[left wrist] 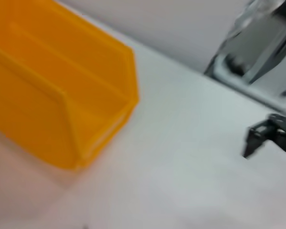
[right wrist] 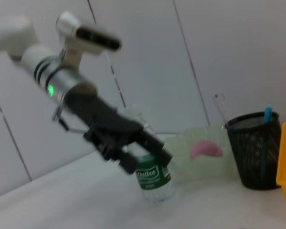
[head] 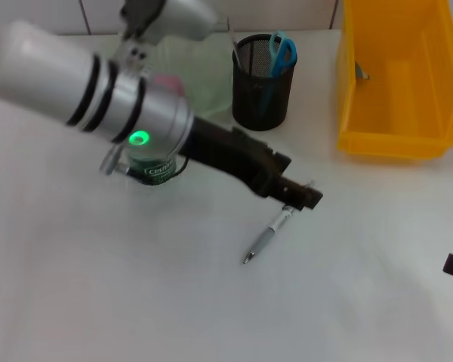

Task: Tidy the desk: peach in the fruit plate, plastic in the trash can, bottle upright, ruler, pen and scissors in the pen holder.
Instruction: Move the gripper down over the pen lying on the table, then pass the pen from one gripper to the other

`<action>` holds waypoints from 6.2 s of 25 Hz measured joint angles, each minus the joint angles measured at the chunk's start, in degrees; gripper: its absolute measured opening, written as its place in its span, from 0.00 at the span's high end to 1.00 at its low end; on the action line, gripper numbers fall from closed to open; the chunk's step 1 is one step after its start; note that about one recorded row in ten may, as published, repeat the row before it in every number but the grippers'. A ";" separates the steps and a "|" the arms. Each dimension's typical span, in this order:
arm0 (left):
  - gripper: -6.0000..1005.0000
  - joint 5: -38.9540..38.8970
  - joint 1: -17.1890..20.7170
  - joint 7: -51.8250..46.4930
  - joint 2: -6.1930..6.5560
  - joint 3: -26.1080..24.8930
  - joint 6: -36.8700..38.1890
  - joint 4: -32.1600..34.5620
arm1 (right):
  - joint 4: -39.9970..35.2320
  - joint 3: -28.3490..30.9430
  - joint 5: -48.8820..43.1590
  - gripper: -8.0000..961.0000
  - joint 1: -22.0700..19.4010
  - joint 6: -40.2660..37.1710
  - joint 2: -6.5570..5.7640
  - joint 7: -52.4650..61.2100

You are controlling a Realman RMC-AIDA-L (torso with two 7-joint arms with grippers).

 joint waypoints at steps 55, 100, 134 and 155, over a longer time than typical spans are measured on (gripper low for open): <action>0.34 17.04 2.73 -35.64 -0.17 36.52 -37.25 -0.25 | 0.03 3.78 -1.42 0.30 0.43 -0.01 1.81 -2.70; 0.85 23.99 21.99 -25.39 0.31 34.12 -50.03 22.91 | 1.33 8.30 -0.96 0.30 2.07 -2.10 2.45 -2.71; 0.84 -73.27 -2.37 78.05 -0.18 2.54 -9.64 -37.31 | 6.58 5.51 -1.73 0.30 8.88 1.25 5.94 -3.00; 0.84 -82.26 -1.41 79.42 -0.18 15.15 -12.34 -34.86 | 25.19 8.34 23.12 0.38 18.54 1.97 6.47 -2.35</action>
